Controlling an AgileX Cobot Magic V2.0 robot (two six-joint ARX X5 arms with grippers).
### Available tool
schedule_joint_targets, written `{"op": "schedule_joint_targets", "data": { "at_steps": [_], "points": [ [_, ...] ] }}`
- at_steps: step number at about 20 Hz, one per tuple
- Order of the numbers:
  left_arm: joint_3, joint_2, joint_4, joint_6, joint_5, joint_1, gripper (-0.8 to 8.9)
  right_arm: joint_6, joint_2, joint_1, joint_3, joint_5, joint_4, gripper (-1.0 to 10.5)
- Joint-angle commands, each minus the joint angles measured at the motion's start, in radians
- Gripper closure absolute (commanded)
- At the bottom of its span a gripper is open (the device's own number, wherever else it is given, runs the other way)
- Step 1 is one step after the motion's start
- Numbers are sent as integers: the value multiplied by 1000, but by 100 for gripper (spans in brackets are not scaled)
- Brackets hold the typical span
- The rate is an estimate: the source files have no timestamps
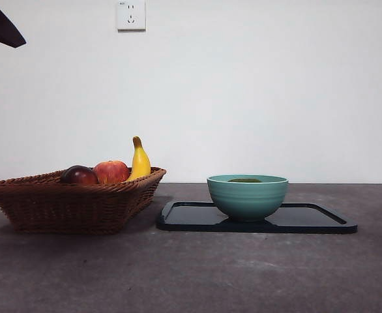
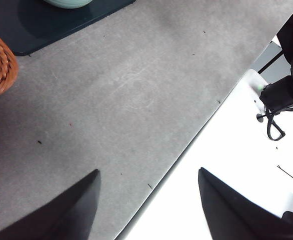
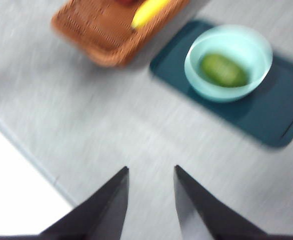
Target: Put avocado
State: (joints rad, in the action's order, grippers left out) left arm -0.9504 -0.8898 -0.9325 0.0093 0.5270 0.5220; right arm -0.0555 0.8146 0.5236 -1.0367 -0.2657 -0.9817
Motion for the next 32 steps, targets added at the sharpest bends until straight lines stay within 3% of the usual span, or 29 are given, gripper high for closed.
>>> {"op": "schedule_joint_targets", "data": {
  "at_steps": [1, 13, 15, 16, 17, 32],
  "points": [
    [-11, -5, 12, 5, 5, 8, 502, -53, -57, 27, 76, -8, 16, 800],
    [-11, -5, 12, 5, 5, 8, 518, -68, -118, 42, 145, -27, 23, 801],
    [-11, -5, 12, 5, 5, 8, 650, -68, -118, 42, 145, -27, 21, 854],
    [-11, -5, 12, 5, 5, 8, 773, -67, -118, 42, 145, -27, 19, 941],
    [-11, -5, 12, 5, 5, 8, 804, -67, -118, 42, 145, -27, 18, 940],
    [-11, -5, 12, 5, 5, 8, 805, -68, -118, 43, 145, -22, 20, 940]
  ]
}}
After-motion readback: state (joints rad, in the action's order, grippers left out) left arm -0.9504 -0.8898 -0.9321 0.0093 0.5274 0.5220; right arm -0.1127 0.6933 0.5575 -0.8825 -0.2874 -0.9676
